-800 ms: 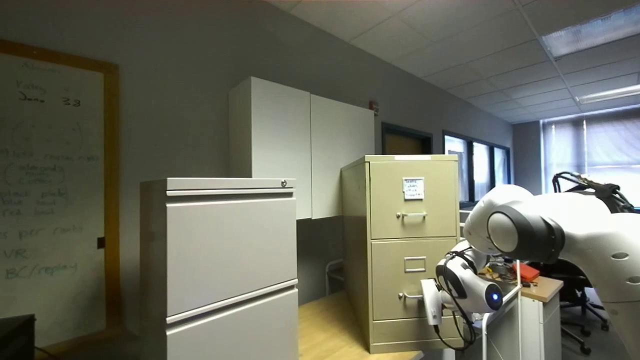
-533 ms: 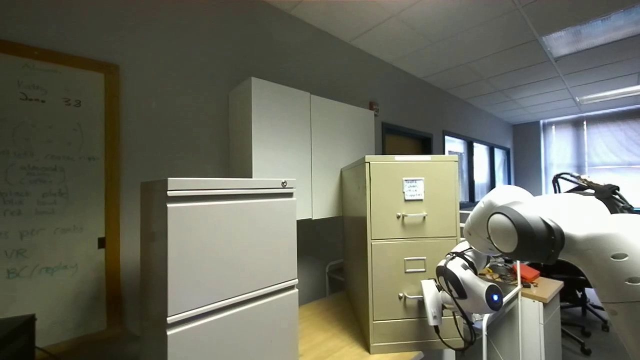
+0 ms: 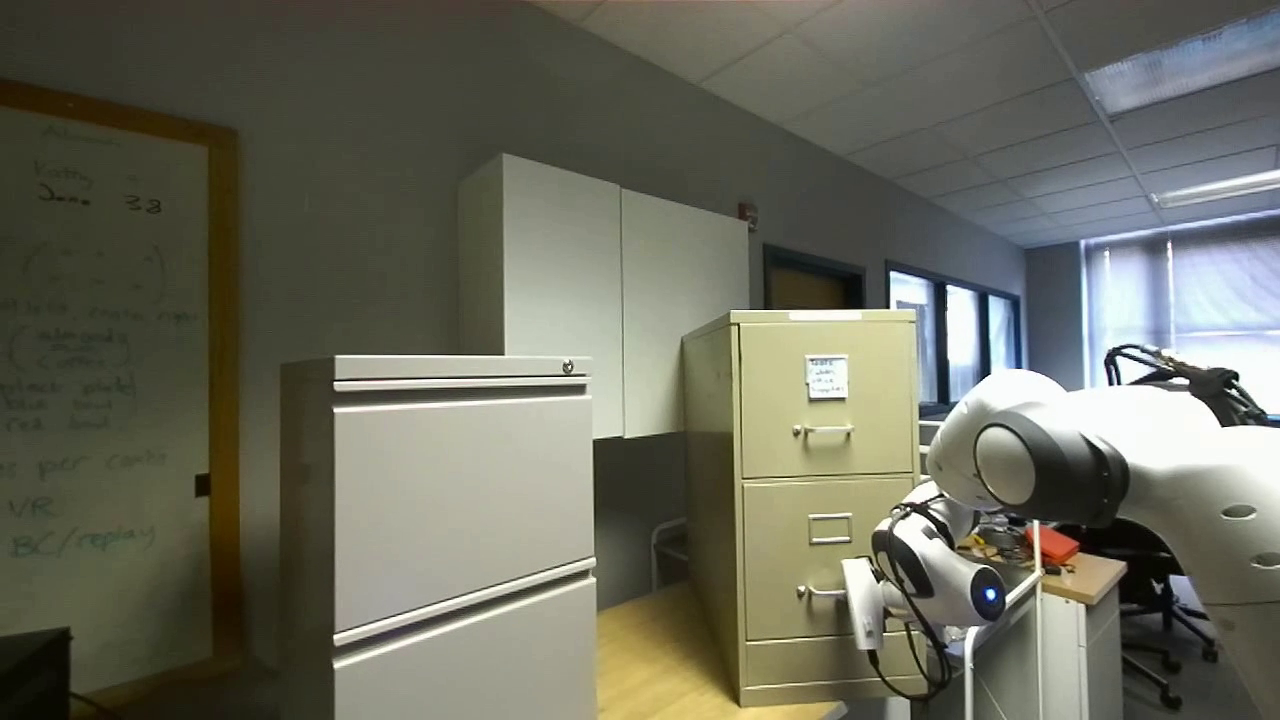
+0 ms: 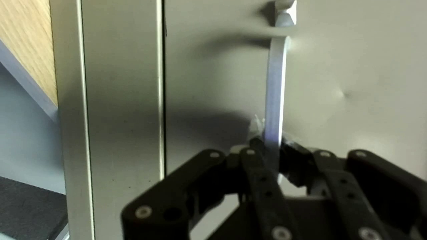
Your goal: Open the bottom drawer of the file cabinet to the right
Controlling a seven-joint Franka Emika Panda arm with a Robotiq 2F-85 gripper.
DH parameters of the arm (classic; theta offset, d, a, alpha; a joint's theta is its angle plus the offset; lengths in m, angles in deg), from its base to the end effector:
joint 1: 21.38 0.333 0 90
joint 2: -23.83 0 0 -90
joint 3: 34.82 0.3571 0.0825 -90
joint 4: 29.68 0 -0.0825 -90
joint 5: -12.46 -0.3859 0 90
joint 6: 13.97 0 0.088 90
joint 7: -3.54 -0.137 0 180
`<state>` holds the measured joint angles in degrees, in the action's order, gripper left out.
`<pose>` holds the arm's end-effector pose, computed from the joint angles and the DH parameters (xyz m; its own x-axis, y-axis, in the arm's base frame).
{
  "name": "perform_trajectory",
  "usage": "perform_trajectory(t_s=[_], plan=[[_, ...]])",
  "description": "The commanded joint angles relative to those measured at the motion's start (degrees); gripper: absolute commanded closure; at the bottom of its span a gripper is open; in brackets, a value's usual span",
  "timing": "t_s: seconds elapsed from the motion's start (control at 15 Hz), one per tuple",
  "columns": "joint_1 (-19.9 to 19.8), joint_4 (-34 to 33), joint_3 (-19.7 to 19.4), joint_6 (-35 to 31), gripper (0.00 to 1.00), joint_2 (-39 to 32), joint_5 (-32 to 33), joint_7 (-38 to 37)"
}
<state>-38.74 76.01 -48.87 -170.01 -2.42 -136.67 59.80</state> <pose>0.5810 -0.3537 0.3065 -0.3511 -0.9350 -0.0500 -0.3220 0.1707 -0.9312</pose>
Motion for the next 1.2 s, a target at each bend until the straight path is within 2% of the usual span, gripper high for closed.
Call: perform_trajectory(t_s=[0.0,0.13,0.47,0.53,0.8,1.13], plan=[[-0.67,11.46,4.44,0.33,0.95,8.23,9.08,-4.65],[-0.67,12.26,4.64,1.59,0.94,8.19,10.65,-5.52],[-4.83,17.69,5.68,10.69,0.94,10.17,22.26,-13.34],[-1.41,19.32,1.04,13.73,0.94,10.78,24.53,-16.10],[-2.11,26.28,-2.10,23.51,0.95,14.52,32.09,-19.79],[-3.53,36.73,-5.80,36.12,0.95,20.21,41.00,-20.47]])
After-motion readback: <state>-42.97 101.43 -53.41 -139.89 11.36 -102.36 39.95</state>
